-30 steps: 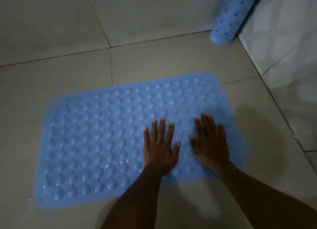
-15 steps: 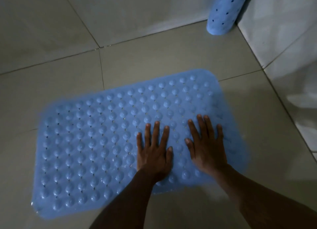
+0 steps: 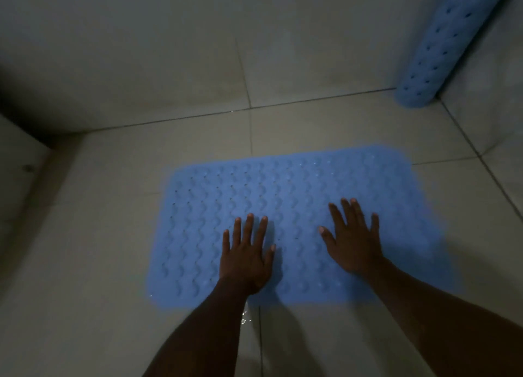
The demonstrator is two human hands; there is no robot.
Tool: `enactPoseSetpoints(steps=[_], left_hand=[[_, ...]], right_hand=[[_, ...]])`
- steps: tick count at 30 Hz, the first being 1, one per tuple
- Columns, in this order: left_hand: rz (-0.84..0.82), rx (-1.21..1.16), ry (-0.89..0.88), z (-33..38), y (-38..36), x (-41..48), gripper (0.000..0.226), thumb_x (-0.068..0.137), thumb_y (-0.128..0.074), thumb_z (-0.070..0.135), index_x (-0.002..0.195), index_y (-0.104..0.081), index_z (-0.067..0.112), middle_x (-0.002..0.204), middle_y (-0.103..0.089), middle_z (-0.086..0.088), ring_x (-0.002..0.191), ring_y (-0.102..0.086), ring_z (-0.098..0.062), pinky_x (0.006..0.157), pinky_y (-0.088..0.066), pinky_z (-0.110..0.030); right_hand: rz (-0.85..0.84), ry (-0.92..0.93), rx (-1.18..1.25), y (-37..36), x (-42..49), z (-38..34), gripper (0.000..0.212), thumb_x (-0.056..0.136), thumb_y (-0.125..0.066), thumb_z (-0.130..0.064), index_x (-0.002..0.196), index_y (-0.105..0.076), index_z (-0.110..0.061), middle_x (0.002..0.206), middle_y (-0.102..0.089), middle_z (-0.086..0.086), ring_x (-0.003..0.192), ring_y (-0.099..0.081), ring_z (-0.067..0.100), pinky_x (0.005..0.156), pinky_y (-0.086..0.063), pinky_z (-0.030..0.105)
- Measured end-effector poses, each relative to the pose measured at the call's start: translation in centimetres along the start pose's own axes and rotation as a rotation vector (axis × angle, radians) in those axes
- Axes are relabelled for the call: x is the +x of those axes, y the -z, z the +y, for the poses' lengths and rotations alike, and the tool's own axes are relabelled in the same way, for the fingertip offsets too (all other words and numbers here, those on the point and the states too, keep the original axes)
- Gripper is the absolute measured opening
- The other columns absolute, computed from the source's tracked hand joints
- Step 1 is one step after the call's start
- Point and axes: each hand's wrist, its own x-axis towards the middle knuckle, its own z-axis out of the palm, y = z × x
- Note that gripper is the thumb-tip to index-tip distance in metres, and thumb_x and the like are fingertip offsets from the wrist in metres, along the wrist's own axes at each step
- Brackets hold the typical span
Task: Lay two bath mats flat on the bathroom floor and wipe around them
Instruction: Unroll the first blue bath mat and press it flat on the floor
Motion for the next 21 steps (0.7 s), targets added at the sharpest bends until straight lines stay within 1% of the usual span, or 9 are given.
enactPoseSetpoints(steps=[3, 7, 9, 11, 13, 14, 17, 21], left_hand=[[0.003, -0.017, 0.063, -3.0, 0.8, -0.9, 0.067, 0.102, -0.007, 0.059, 0.157, 0.022, 0.033, 0.166, 0.028, -0.001, 0.152, 0.028, -0.026, 0.122, 0.016, -0.050], [0.026, -0.049, 0.089, -6.1, 0.6, -1.6, 0.066, 0.103, -0.008, 0.057, 0.158, 0.020, 0.033, 0.166, 0.027, -0.001, 0.152, 0.028, -0.026, 0.123, 0.015, -0.050], [0.031, -0.062, 0.112, -7.8, -0.2, -1.7, 0.067, 0.101, -0.002, 0.059, 0.158, 0.019, 0.033, 0.166, 0.027, -0.001, 0.151, 0.029, -0.026, 0.123, 0.015, -0.050], [0.053, -0.075, 0.133, -9.4, -1.1, -1.5, 0.071, 0.095, 0.007, 0.062, 0.158, 0.019, 0.033, 0.167, 0.026, -0.001, 0.152, 0.028, -0.026, 0.124, 0.013, -0.051], [0.091, -0.098, 0.152, -10.7, -1.8, -1.1, 0.073, 0.092, 0.008, 0.062, 0.158, 0.017, 0.034, 0.168, 0.023, -0.002, 0.153, 0.026, -0.027, 0.124, 0.013, -0.052], [0.106, -0.113, 0.159, -11.3, -2.1, -0.8, 0.072, 0.092, 0.006, 0.062, 0.158, 0.017, 0.034, 0.168, 0.023, -0.002, 0.153, 0.026, -0.027, 0.124, 0.014, -0.051], [0.133, -0.166, 0.181, -12.3, -2.9, 0.2, 0.070, 0.096, 0.001, 0.060, 0.160, 0.014, 0.033, 0.167, 0.024, -0.002, 0.152, 0.027, -0.026, 0.124, 0.014, -0.052], [0.197, -0.174, 0.195, -12.6, -4.4, 0.7, 0.068, 0.102, -0.013, 0.056, 0.162, 0.006, 0.030, 0.169, 0.018, -0.003, 0.154, 0.022, -0.025, 0.125, 0.007, -0.053]], right_hand=[[-0.015, 0.097, 0.039, 0.2, 0.7, -5.4, 0.071, 0.091, -0.030, -0.056, 0.142, -0.056, -0.014, 0.152, -0.049, 0.014, 0.143, -0.042, 0.035, 0.107, -0.034, 0.069], [-0.077, 0.196, 0.074, -0.8, 0.8, -11.2, 0.074, 0.093, -0.016, -0.058, 0.156, -0.033, -0.021, 0.165, -0.025, 0.007, 0.154, -0.017, 0.027, 0.118, -0.017, 0.062], [-0.065, 0.226, 0.082, -1.7, 0.9, -13.1, 0.075, 0.093, -0.013, -0.058, 0.155, -0.035, -0.021, 0.165, -0.027, 0.007, 0.154, -0.018, 0.027, 0.118, -0.017, 0.061], [-0.057, 0.244, 0.057, -3.0, 1.1, -14.6, 0.072, 0.095, -0.018, -0.056, 0.152, -0.041, -0.020, 0.162, -0.034, 0.009, 0.152, -0.026, 0.029, 0.116, -0.023, 0.062], [-0.029, 0.255, 0.038, -4.3, 1.3, -16.0, 0.065, 0.097, -0.028, -0.052, 0.149, -0.047, -0.018, 0.158, -0.040, 0.011, 0.148, -0.034, 0.031, 0.114, -0.029, 0.063], [-0.013, 0.260, 0.030, -5.0, 1.5, -16.5, 0.062, 0.097, -0.032, -0.050, 0.148, -0.048, -0.018, 0.158, -0.041, 0.012, 0.148, -0.034, 0.031, 0.113, -0.029, 0.062], [0.035, 0.282, -0.008, -7.2, 1.7, -18.0, 0.059, 0.100, -0.038, -0.047, 0.150, -0.046, -0.017, 0.160, -0.037, 0.014, 0.150, -0.031, 0.032, 0.115, -0.025, 0.061], [0.074, 0.246, -0.065, -8.8, 1.1, -19.1, 0.061, 0.101, -0.037, -0.047, 0.155, -0.035, -0.018, 0.164, -0.025, 0.017, 0.153, -0.020, 0.033, 0.119, -0.016, 0.063]])
